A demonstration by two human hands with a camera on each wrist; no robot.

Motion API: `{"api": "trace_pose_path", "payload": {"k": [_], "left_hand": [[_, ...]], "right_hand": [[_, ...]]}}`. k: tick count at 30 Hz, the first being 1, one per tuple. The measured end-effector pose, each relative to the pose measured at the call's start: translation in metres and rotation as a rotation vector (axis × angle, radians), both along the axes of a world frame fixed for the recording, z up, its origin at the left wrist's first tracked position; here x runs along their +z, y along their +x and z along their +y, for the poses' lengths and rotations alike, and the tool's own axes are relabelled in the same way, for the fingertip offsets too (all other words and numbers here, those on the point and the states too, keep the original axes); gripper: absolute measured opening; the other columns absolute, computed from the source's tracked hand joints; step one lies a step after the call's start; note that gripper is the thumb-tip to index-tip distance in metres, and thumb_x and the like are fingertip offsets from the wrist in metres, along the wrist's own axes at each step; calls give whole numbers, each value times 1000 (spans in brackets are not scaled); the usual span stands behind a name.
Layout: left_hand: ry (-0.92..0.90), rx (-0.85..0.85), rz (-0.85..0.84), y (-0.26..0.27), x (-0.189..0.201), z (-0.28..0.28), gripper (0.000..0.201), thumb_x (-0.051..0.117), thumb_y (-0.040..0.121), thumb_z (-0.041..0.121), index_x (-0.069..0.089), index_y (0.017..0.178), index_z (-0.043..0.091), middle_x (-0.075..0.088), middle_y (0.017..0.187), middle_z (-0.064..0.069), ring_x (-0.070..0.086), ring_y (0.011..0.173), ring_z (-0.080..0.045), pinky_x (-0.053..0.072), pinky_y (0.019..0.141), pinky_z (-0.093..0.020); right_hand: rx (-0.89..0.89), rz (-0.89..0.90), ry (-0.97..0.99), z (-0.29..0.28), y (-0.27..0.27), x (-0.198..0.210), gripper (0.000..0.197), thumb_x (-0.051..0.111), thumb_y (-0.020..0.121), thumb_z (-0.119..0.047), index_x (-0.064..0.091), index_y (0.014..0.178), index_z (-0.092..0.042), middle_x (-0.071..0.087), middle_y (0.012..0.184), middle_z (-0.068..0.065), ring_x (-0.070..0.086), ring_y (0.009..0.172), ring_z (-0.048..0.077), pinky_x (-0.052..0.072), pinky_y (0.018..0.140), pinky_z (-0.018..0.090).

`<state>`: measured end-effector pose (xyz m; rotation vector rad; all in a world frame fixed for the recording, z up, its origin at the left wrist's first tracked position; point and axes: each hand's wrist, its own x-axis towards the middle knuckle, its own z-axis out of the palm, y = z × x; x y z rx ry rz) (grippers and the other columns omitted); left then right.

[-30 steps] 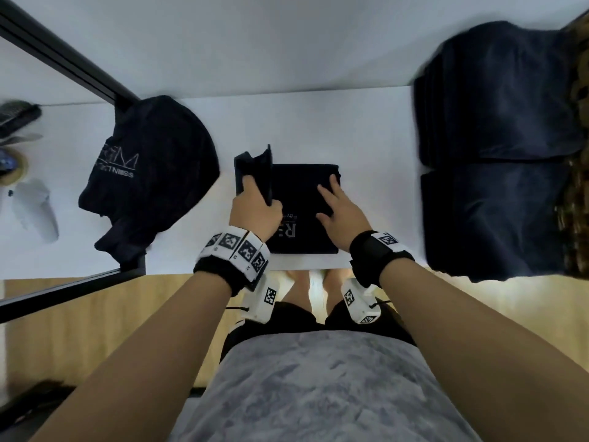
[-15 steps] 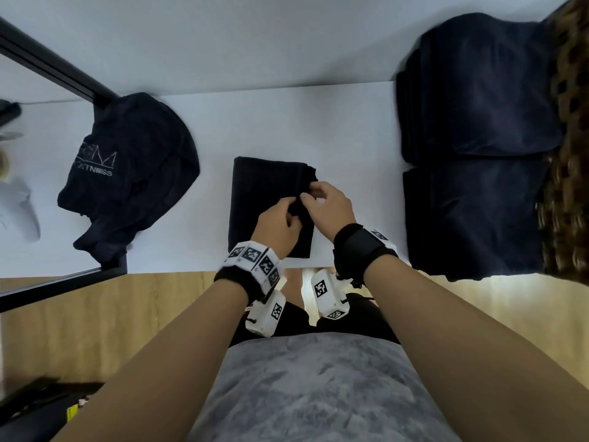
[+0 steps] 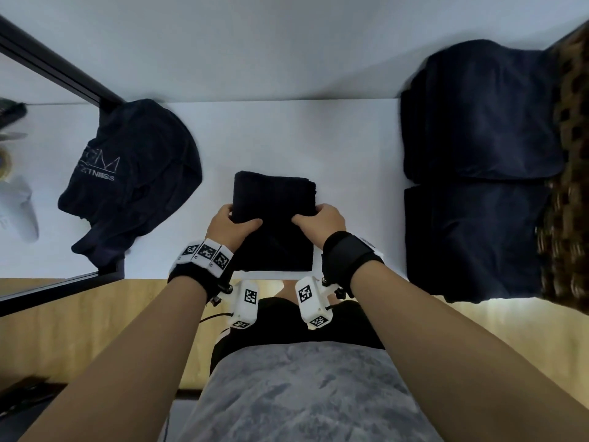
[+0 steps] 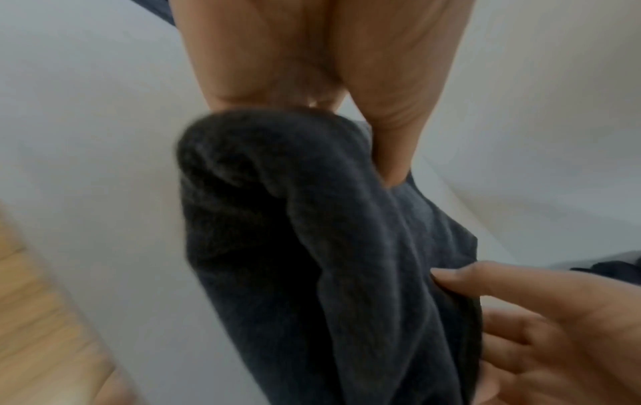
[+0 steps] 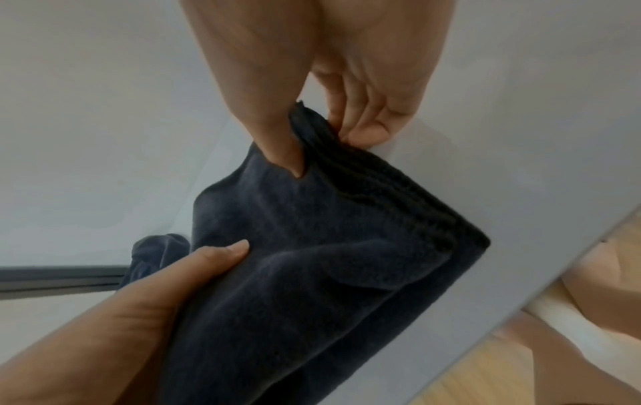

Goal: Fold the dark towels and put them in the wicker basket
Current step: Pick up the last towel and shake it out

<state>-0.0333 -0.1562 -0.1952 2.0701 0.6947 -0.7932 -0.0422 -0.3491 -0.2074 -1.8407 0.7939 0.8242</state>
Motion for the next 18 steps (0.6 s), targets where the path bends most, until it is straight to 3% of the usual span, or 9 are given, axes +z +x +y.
{"api": "trace_pose_path", "payload": {"k": [2,5,8,11,14,16,18], "left_hand": [[-87,1,15,2,1,-4,30,78,77,29,59,100,23,64,94,7,64,92,-15,49,70,-24],[-214,48,42,4,9,-20,21,79,76,24,63,90,27,70,94,1,68,92,-20,55,78,-33],[-365,48,21,8,28,-51,26,79,75,21,68,98,21,74,98,-5,70,94,-23,55,90,-43],[-532,21,-11,9,58,-93,43,80,66,29,67,106,19,75,99,-3,71,95,-22,55,90,-41],[-714,-26,-5,2,85,-140,52,78,69,37,65,115,18,74,108,-1,70,102,-20,54,89,-38],[-828,-75,49,-5,99,-171,52,73,75,40,62,121,19,72,113,0,69,105,-19,56,84,-34],[-906,-166,110,-14,109,-201,50,69,80,39,60,125,18,71,117,-2,68,106,-20,57,78,-34]], "right_hand": [[23,31,88,-1,0,5,33,73,76,-32,69,102,-12,71,98,3,67,94,20,55,84,32],[-45,-4,163,-11,-2,21,33,72,71,-32,68,101,-19,71,96,-2,67,93,18,56,88,37],[-175,-88,197,-38,-6,52,27,66,68,-32,65,94,-25,71,91,-5,68,89,17,58,82,35],[-278,-207,124,-82,-15,92,27,64,69,-36,64,94,-27,70,90,-8,67,86,12,54,72,25],[-365,-377,-61,-138,-34,135,31,69,68,-39,56,94,-28,67,90,-14,62,81,0,44,61,11],[-407,-463,-178,-172,-51,161,35,73,70,-34,49,96,-32,64,92,-15,60,81,-4,41,63,11],[-378,-529,-316,-203,-67,180,45,74,75,-26,46,111,-32,61,100,-11,58,87,2,39,68,11]]}}
